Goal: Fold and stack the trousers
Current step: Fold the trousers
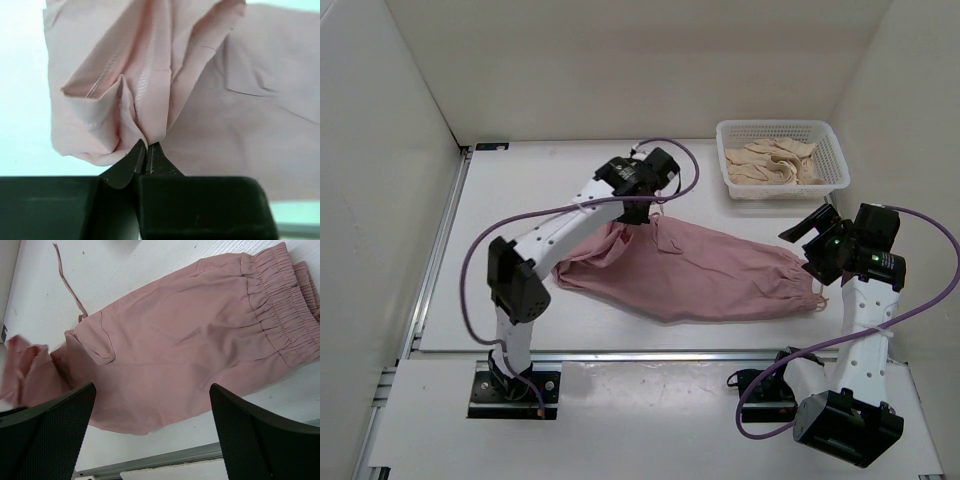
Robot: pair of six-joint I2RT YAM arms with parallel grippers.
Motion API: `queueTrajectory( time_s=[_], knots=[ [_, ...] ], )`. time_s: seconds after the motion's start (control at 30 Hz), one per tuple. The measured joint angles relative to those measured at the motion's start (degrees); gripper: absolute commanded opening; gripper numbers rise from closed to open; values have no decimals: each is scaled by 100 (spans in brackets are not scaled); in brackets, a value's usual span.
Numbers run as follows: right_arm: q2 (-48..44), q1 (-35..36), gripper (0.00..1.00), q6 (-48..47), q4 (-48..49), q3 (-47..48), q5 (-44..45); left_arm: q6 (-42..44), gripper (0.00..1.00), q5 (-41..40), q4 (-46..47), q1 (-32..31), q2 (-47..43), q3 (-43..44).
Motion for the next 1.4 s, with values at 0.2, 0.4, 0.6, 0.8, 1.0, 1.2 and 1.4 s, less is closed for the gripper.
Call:
queueTrajectory(
  time_s=[0.2,0.4,0.6,0.8,1.0,1.2,1.4],
  knots=[
    [0,0,99,0,0,0,0,57,10,282,35,-166,-776,175],
    [0,0,99,0,0,0,2,-114,10,940,481,-463,-686,-271],
    [0,0,99,0,0,0,7,-236,91,1613,844,-855,-83,-398],
    [0,0,99,0,0,0,7,-101,100,1867,498,-977,348,-22],
    [0,0,99,0,0,0,7,203,72,1991,487,44,-542,59],
    [-17,0,99,0,-2,0,0,422,88,2448,1259,2389,-2258,-1908],
    [-76,0,99,0,-2,-2,-7,662,99,3145,1676,3381,-1423,-3084]
  ],
)
